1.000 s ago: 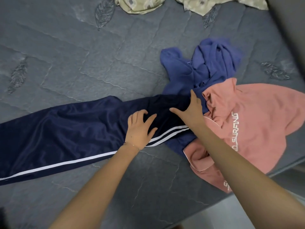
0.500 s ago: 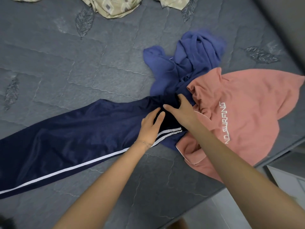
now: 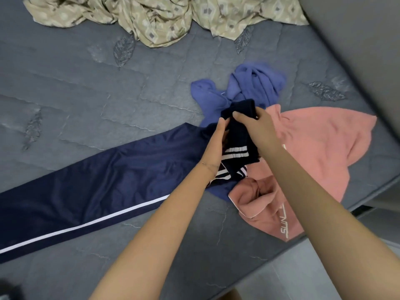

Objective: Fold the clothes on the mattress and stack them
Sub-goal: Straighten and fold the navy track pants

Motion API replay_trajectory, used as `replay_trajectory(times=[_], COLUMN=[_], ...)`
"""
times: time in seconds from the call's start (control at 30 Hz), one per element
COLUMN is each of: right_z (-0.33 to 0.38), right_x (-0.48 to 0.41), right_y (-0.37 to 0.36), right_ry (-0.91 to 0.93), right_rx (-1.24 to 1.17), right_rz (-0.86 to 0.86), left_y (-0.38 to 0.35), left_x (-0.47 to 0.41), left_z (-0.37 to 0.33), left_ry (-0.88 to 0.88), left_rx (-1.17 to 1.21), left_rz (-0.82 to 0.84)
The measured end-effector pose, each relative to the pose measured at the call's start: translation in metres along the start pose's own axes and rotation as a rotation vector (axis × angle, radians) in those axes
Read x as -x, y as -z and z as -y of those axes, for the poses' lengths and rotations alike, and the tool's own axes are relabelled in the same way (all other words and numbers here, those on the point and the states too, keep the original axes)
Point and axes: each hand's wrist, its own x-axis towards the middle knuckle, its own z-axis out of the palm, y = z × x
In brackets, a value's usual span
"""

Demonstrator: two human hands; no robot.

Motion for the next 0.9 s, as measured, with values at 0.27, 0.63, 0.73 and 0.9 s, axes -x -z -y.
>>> replay_trajectory(times=[0.27,0.63,0.73,0.9], right_z=[0.01,-0.01,-0.032,-0.07], right_x=[0.064,0.17,0.185,0.211], right_y=[-0.123,-0.287,-0.325,-0.373], right_ry=[-0.055,0.239,0.455,0.372], right_rx=[-0.06,0.227,0.59,1.055], right_rz=[0.22,0.538,0.498,0.593], left_y=[0.12,0.34,0.407,0.494], left_x=[0.052,0.174,0.215,0.264], left_z=[-0.01,-0.018,-0.014,-0.003], left_ry=[-0.195,-0.188,-0.194,-0.16], left_rx=[-0.185,-0.079,-0.071,-0.161], left_rz=[-0.289,-0.652,-0.745,-0.903])
